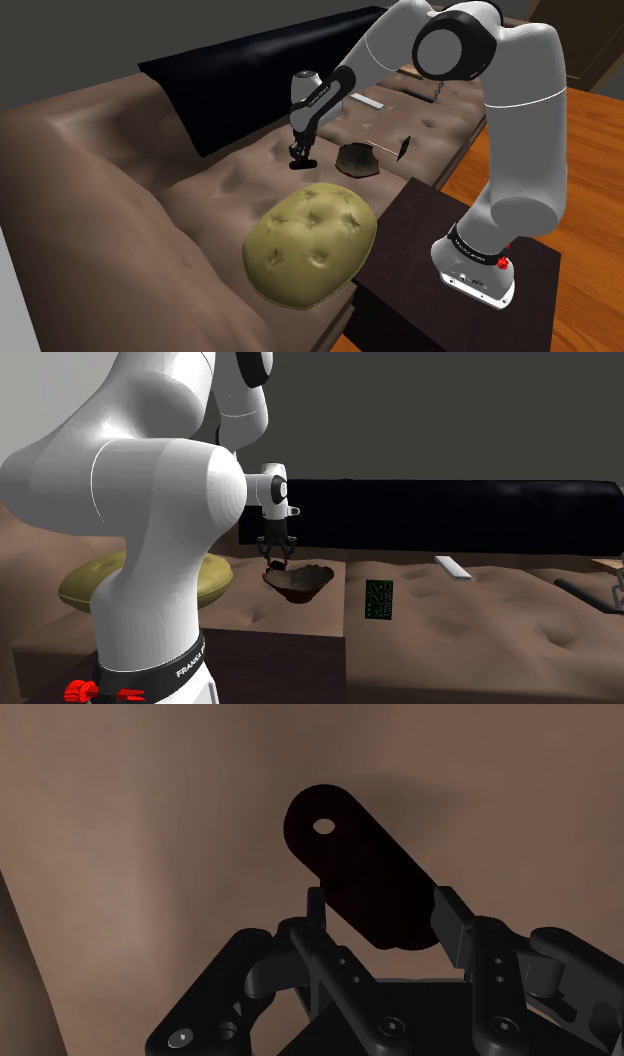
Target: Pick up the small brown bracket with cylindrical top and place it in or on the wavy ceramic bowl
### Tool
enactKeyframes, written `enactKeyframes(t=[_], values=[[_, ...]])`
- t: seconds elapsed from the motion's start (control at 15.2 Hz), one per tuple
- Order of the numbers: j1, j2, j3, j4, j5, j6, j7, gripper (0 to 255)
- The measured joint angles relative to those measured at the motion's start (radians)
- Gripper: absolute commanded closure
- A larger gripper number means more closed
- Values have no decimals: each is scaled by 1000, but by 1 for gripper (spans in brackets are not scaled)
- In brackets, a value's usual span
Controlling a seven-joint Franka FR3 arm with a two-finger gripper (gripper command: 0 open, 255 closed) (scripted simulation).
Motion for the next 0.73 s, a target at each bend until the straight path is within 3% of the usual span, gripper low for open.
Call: enactKeyframes(t=[0.73], values=[[4,-82,-4,-7,-6,-75,4,255]])
